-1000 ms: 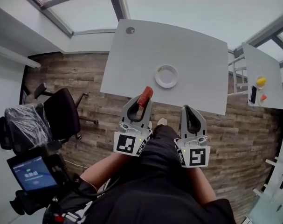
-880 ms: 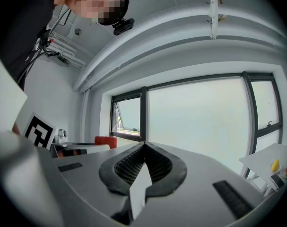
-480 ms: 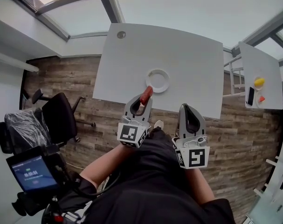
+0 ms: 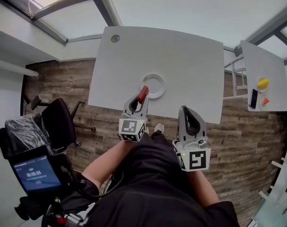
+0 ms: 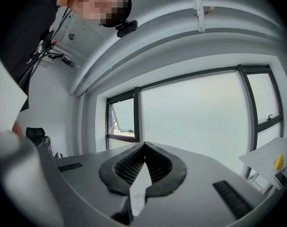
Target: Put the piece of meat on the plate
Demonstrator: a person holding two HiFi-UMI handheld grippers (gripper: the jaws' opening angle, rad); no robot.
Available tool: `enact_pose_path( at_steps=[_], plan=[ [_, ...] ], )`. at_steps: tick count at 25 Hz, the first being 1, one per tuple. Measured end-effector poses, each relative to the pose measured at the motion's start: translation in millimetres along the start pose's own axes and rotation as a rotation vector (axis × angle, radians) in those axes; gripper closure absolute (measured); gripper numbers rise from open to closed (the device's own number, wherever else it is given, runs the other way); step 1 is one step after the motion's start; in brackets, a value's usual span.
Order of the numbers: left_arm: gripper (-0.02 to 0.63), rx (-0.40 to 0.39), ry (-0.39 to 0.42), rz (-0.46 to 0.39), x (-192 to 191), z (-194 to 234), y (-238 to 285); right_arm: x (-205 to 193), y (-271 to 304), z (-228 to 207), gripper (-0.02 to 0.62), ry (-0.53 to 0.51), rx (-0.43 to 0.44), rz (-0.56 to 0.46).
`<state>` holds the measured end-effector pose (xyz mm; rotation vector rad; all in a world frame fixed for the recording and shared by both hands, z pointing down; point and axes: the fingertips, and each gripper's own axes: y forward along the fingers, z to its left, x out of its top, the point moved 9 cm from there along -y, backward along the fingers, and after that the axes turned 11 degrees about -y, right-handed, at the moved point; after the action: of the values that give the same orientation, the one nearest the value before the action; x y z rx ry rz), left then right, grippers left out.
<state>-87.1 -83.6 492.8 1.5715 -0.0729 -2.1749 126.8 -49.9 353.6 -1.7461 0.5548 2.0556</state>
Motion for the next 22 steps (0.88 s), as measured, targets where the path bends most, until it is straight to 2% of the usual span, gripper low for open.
enact_pose_path(
  at_steps=[12,18,22],
  plan=[
    [0.514,-0.023,0.04,0.134,-41.2,7.9,55.7,-2.4,13.1,-21.2,0.592,-0.007,0.031,-0.014],
    [0.514,0.006,-0.042,0.181,-60.6,23.1,69.5,-2.1,12.6,-28.3,0.592,-0.001,0.021,-0.014],
    [0.514,0.009,-0.039,0.202,-71.4,27.8,80.4,-9.0,13.6,-28.3,0.592,0.009,0.02,0.009]
  ],
)
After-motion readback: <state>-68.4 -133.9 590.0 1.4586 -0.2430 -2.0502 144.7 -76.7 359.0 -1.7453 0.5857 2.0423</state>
